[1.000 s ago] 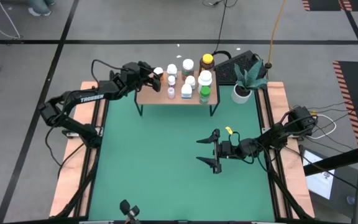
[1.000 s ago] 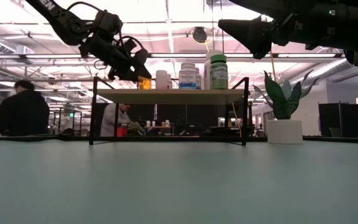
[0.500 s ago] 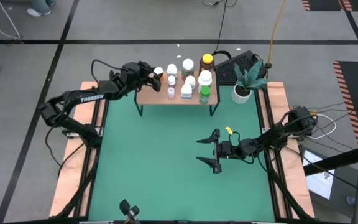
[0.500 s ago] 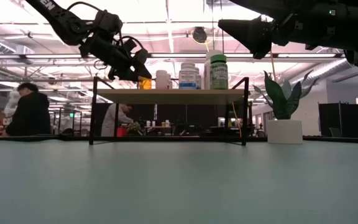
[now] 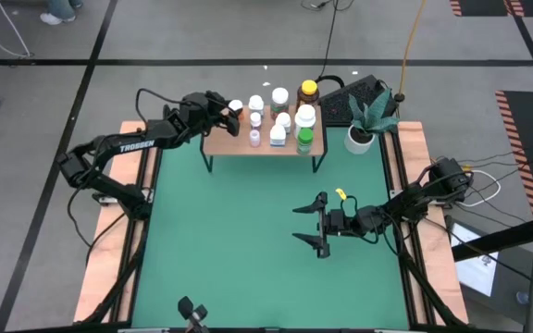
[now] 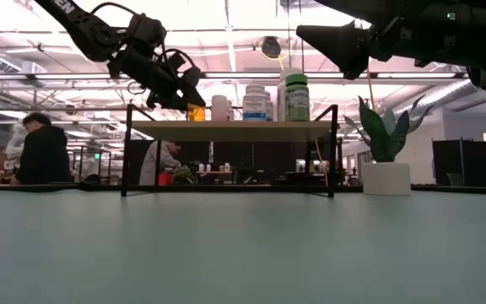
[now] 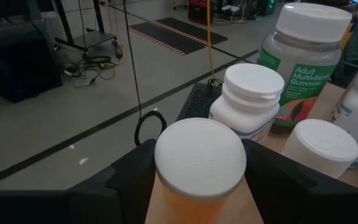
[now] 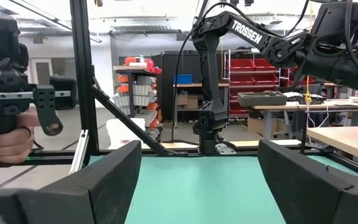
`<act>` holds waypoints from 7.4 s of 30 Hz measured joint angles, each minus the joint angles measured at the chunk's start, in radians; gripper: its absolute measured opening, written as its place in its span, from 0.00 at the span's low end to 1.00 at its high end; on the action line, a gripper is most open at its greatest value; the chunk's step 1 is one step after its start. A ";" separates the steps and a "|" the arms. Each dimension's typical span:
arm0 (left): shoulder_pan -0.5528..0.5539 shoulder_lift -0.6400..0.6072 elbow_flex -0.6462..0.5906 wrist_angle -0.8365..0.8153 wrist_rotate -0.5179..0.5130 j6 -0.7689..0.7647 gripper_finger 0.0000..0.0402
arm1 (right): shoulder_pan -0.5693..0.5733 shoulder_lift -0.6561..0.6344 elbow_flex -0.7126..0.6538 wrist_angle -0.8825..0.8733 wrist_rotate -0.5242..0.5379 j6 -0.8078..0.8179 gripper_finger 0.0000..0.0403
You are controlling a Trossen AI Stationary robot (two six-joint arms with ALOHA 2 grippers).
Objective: Pick and place medicine bottles onto shelf by color
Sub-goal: Put the orange pill bottle on the shelf, then return to Home Position
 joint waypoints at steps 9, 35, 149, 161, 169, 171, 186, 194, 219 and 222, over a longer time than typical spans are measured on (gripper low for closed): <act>0.000 0.000 0.000 0.003 -0.001 -0.003 0.70 | 0.000 0.000 0.000 0.002 0.000 0.000 0.78; -0.084 -0.061 0.111 -0.383 -0.125 0.229 0.72 | 0.002 0.000 0.000 -0.024 -0.001 -0.001 0.78; -0.900 -1.193 -0.749 -0.137 -0.216 0.092 0.01 | -0.233 -1.254 -0.375 -1.094 -0.442 -0.100 0.00; -0.900 -1.193 -0.749 -0.081 -0.214 0.148 0.02 | -0.277 -1.459 -0.375 -1.322 -0.447 -0.096 0.00; -0.900 -1.215 -0.718 -0.191 -0.232 0.164 0.02 | -0.282 -1.576 -0.376 -1.456 -0.446 -0.091 0.00; -0.900 -1.238 -0.697 -0.255 -0.234 0.159 0.02 | -0.282 -1.603 -0.376 -1.478 -0.445 -0.091 0.00; -0.900 -1.431 -0.679 -0.509 -0.237 0.135 0.01 | -0.282 -1.654 -0.369 -1.556 -0.439 -0.059 0.00; -0.900 -1.431 -0.680 -0.532 -0.237 0.120 0.01 | -0.282 -1.654 -0.386 -1.555 -0.443 -0.027 0.00; -0.899 -1.427 -0.811 -0.339 -0.236 0.118 0.04 | -0.282 -1.653 -0.412 -1.505 -0.438 -0.020 0.00; -0.898 -1.427 -0.811 -0.340 -0.237 0.123 0.04 | -0.282 -1.653 -0.412 -1.506 -0.440 -0.020 0.00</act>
